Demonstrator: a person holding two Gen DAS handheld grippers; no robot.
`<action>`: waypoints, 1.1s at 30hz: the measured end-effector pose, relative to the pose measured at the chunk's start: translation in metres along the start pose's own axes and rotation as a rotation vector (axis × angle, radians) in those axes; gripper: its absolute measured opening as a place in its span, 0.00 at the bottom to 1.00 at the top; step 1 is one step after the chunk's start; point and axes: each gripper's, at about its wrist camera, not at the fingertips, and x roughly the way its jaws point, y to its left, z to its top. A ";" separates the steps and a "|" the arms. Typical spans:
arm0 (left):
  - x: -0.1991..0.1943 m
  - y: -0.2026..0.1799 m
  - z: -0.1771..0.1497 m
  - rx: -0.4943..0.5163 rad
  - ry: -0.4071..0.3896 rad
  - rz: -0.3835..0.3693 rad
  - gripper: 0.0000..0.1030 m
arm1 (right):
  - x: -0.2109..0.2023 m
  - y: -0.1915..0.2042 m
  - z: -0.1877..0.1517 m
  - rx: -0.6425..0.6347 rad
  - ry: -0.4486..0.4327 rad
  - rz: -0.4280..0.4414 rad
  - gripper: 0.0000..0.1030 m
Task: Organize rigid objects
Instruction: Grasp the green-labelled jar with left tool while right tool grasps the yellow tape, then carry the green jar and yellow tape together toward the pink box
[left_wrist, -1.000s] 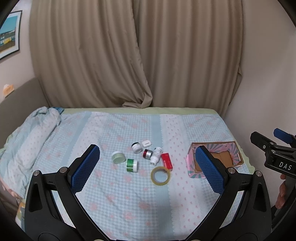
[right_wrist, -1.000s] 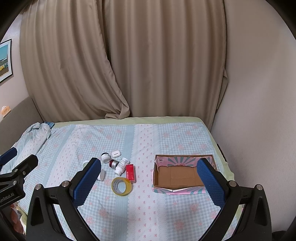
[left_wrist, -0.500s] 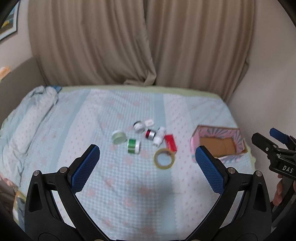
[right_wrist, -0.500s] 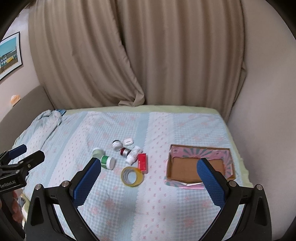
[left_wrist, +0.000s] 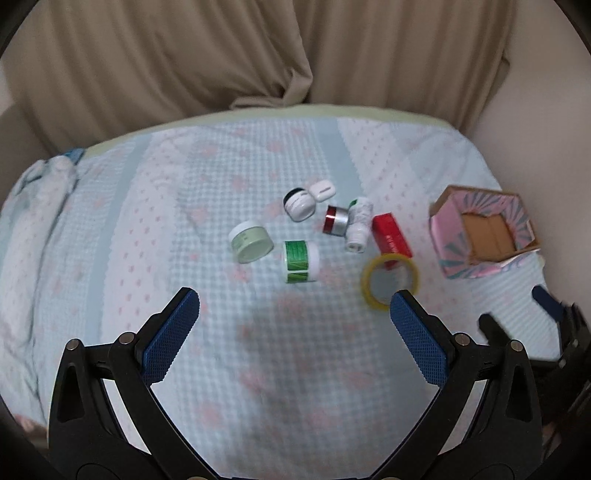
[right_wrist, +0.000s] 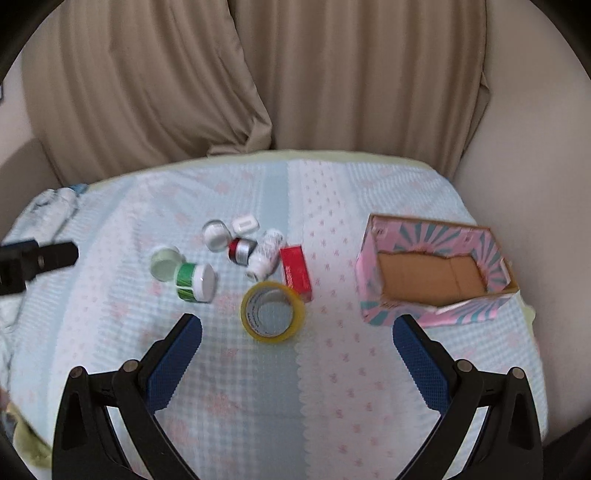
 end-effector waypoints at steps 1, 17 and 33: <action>0.018 0.005 0.002 0.008 0.008 -0.011 0.99 | 0.018 0.010 -0.006 0.015 0.000 -0.013 1.00; 0.246 0.008 -0.005 0.046 0.138 -0.102 0.95 | 0.203 0.059 -0.056 0.066 -0.033 -0.230 1.00; 0.275 -0.005 -0.012 0.096 0.144 -0.104 0.56 | 0.224 0.053 -0.051 0.080 -0.034 -0.232 0.94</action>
